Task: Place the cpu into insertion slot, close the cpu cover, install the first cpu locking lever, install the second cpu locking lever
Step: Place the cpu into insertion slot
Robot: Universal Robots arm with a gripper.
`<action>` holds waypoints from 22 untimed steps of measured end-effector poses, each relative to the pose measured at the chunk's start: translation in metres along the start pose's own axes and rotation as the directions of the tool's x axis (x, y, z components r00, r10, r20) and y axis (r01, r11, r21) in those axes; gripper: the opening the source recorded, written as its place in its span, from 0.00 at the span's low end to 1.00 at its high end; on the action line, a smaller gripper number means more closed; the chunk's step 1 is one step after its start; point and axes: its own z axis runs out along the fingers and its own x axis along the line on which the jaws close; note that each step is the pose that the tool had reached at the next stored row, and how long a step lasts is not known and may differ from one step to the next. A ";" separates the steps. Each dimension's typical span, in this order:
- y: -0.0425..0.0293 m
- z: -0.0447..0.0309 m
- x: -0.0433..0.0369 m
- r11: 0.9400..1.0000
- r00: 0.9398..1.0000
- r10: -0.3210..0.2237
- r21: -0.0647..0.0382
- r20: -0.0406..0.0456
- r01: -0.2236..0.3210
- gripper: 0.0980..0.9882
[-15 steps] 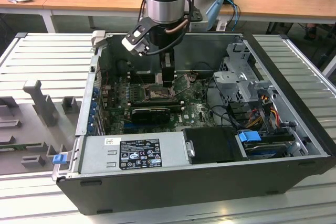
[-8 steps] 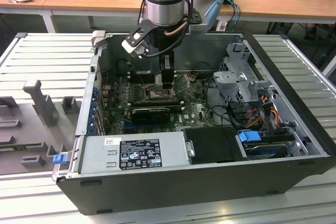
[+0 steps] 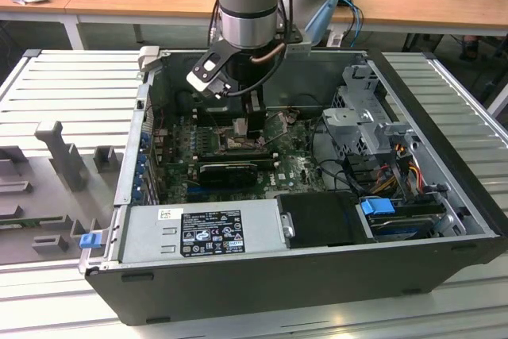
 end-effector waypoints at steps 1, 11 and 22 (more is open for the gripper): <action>0.0000 0.0003 0.0000 1.000 1.000 -0.002 0.000 -0.001 0.002 0.50; -0.0065 0.0048 0.0001 0.998 0.998 -0.059 0.000 -0.011 0.059 0.50; -0.0154 0.0064 0.0004 0.998 0.998 -0.062 0.000 -0.014 0.062 0.50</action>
